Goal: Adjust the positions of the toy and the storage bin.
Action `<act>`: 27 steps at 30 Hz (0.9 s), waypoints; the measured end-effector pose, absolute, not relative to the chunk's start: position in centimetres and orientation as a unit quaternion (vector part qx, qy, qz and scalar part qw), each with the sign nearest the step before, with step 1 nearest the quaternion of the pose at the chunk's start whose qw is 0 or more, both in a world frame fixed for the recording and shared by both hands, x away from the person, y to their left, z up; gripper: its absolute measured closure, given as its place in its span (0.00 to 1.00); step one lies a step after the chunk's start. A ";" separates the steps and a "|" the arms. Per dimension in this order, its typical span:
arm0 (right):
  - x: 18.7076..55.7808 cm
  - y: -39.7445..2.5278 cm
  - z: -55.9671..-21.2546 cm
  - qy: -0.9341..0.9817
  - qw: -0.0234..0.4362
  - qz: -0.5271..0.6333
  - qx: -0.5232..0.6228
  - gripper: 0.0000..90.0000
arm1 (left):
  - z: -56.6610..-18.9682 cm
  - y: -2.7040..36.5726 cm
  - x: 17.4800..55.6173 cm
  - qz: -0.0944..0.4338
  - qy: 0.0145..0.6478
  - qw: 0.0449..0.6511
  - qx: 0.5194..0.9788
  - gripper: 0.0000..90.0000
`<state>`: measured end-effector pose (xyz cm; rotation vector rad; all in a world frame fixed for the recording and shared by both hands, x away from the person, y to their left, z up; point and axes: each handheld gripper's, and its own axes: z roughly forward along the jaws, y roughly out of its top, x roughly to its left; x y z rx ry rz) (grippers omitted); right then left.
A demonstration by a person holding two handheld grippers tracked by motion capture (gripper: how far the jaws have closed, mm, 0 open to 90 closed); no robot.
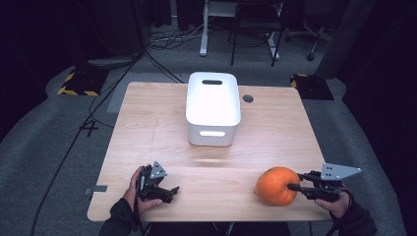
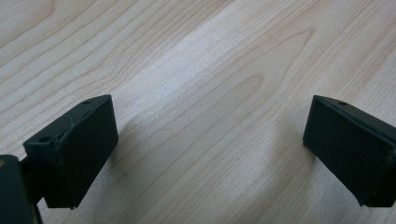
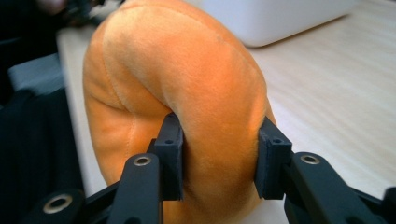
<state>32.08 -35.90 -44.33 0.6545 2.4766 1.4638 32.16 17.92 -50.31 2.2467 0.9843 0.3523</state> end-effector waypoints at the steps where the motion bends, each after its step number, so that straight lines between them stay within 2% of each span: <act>1: 32.5 -35.8 -44.3 0.830 0.104 0.497 0.230 0.68 | -50.3 17.9 32.2 0.131 0.377 0.326 0.857 0.04; 13: 37.4 -33.6 -44.4 0.781 0.210 0.485 0.332 0.66 | -50.3 17.9 32.3 0.135 0.374 0.325 0.858 0.03; 16: 38.5 -33.3 -44.4 0.775 0.213 0.483 0.347 0.64 | -50.3 17.9 32.3 0.133 0.374 0.326 0.858 0.03; 24: 38.7 -33.7 -44.5 0.778 0.198 0.482 0.351 0.44 | -50.3 17.9 32.3 0.132 0.375 0.325 0.858 0.03; 25: 38.7 -33.7 -44.5 0.778 0.198 0.482 0.351 0.44 | -50.3 17.9 32.3 0.132 0.375 0.325 0.858 0.03; 27: 38.7 -34.0 -44.6 0.783 0.190 0.480 0.346 0.36 | -50.3 17.9 32.3 0.135 0.374 0.325 0.858 0.03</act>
